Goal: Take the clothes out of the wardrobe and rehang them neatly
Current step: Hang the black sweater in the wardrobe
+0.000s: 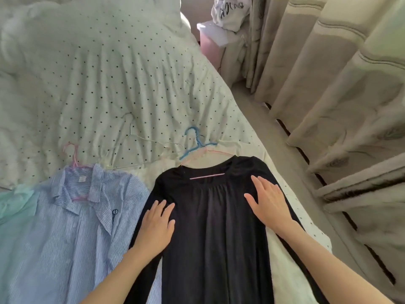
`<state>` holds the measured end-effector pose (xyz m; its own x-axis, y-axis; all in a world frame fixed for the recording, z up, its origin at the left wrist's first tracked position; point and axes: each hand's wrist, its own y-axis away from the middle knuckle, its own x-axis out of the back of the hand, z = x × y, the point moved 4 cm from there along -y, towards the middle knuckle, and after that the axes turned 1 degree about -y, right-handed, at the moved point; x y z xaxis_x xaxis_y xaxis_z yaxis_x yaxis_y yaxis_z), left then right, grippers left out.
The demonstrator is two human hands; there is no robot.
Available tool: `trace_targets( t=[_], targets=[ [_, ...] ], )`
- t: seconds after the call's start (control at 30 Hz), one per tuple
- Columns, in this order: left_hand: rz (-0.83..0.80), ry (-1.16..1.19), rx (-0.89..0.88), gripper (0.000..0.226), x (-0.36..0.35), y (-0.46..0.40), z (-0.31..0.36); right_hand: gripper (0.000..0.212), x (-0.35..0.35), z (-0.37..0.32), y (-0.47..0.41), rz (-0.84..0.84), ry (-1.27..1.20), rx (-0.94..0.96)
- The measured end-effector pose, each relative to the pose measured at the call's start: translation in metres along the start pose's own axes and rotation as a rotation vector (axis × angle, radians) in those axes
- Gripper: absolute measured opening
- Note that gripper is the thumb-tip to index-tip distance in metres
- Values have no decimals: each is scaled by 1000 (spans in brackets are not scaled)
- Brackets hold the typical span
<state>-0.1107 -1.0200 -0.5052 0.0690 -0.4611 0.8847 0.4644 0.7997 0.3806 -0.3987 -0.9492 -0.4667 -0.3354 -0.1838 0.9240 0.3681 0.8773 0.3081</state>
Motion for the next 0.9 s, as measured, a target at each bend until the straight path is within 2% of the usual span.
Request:
trace_targets(
  t=[0.23,0.4,0.57,0.67,0.77,0.9],
  targets=[
    [-122,-45,40,55,-39,-66,-12,50,-16,8,-118,-1,9,68],
    [-42,-66,64,62,-41,-124,-23,49,-37,12,-174,-66,131,14],
    [-209,-125,95,60,-53,-159,-18,41,-56,10,-192,-104,212,35],
    [-264,-86,130,60,-57,-157,-11,32,-59,8,-196,-159,41,2],
    [-266,-17,138,58,-52,-149,-3,26,-57,6,-184,-136,-125,-18],
    [-34,94,136,55,-18,-142,0,24,-36,6,-150,-4,-271,1]
  ],
)
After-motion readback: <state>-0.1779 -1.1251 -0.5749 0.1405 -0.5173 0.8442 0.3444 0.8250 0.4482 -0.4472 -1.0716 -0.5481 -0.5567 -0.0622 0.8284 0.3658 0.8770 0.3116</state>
